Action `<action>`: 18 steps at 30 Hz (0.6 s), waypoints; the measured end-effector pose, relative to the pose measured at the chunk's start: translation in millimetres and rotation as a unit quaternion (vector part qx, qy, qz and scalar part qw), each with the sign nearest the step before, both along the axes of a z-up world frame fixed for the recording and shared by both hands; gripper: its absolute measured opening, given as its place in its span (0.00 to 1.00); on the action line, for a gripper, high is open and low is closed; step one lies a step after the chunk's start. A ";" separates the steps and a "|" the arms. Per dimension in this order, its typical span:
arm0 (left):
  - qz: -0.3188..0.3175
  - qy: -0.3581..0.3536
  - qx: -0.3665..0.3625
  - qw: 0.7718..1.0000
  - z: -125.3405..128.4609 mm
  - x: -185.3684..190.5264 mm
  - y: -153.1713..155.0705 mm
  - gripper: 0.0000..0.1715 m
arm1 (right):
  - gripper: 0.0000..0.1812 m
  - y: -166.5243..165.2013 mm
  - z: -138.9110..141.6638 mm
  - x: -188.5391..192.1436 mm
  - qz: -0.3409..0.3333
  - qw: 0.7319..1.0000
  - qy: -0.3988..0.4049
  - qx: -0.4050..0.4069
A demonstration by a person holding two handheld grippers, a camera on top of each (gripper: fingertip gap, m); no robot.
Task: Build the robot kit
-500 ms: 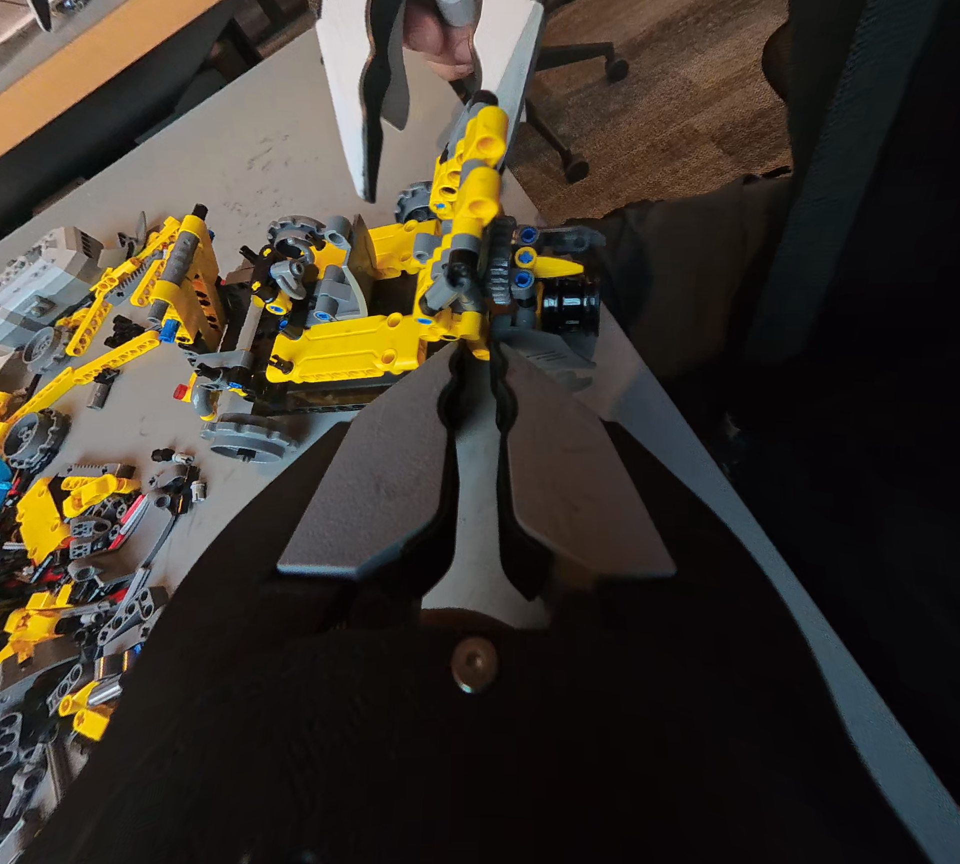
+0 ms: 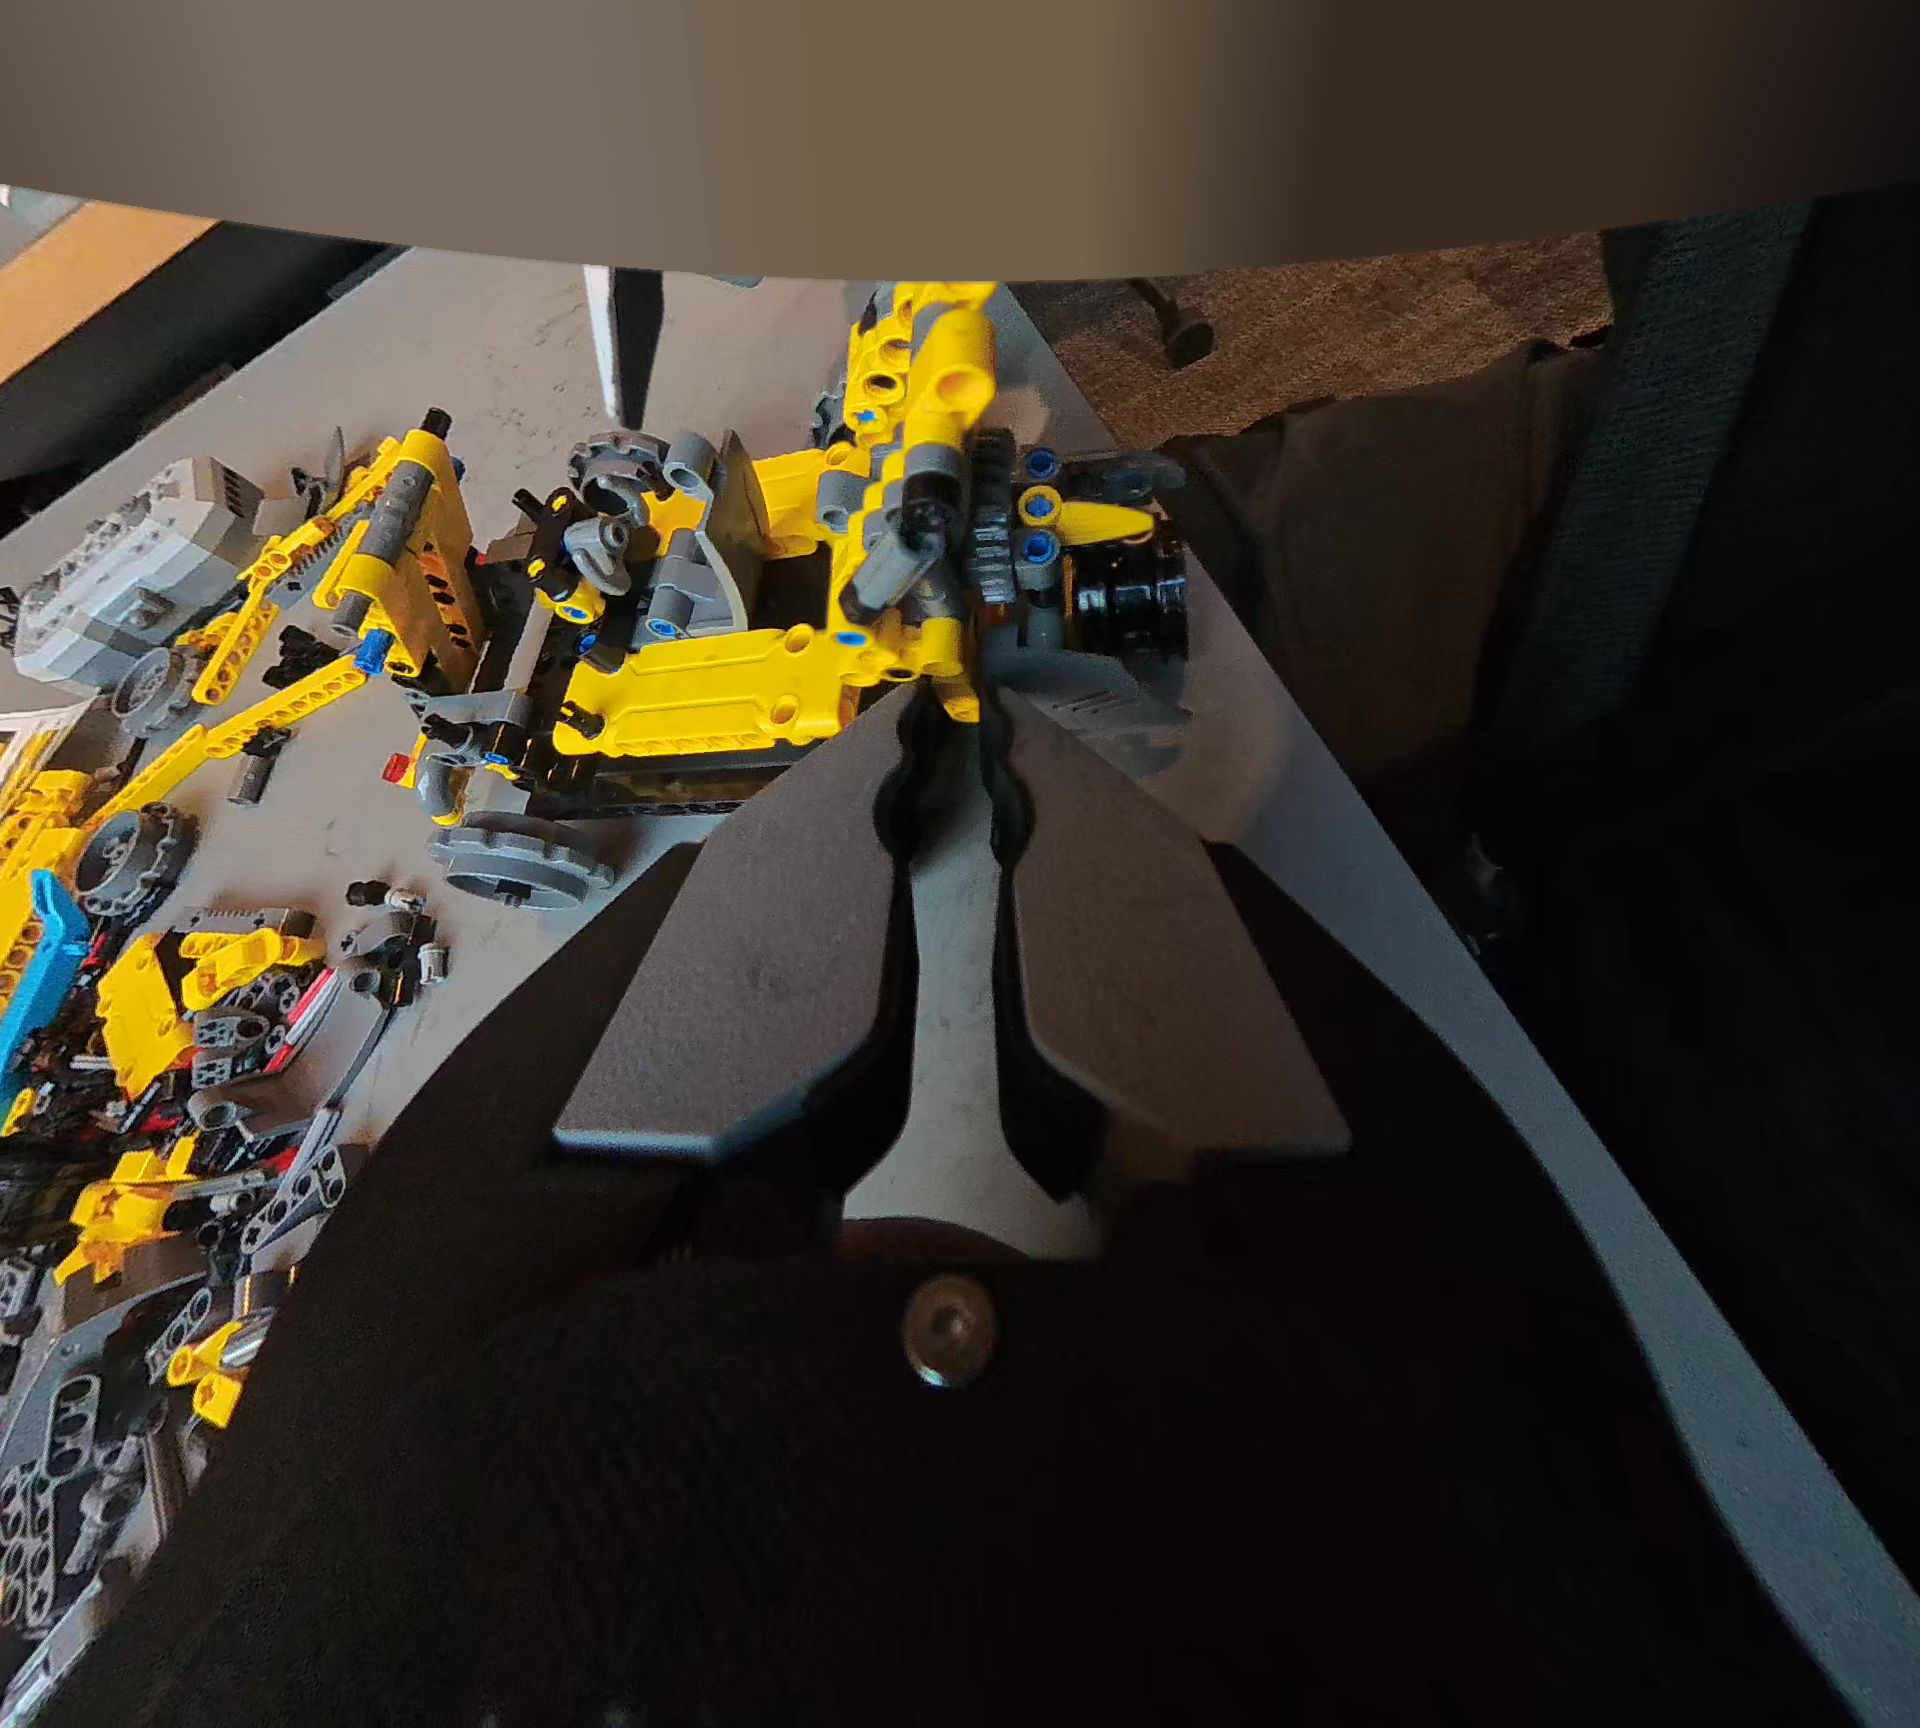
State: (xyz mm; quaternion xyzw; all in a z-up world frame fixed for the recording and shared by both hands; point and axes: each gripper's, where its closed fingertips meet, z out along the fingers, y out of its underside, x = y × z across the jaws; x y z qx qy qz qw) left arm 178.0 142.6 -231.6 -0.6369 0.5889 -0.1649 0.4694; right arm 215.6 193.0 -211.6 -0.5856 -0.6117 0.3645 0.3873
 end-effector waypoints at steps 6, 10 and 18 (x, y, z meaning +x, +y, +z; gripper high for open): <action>0.004 0.000 0.000 1.000 -0.1 0.0 1.2 0.03 | 0.45 -6.7 -2.0 1.9 0.019 1.000 0.002 0.003; 0.005 0.000 -0.002 1.000 -0.3 0.0 1.6 0.03 | 0.59 -10.4 17.5 -5.0 0.037 0.997 0.046 -0.058; 0.002 -0.002 -0.004 1.000 0.3 -0.4 -0.2 0.03 | 0.58 -9.9 -13.2 -17.0 0.045 0.998 -0.035 -0.027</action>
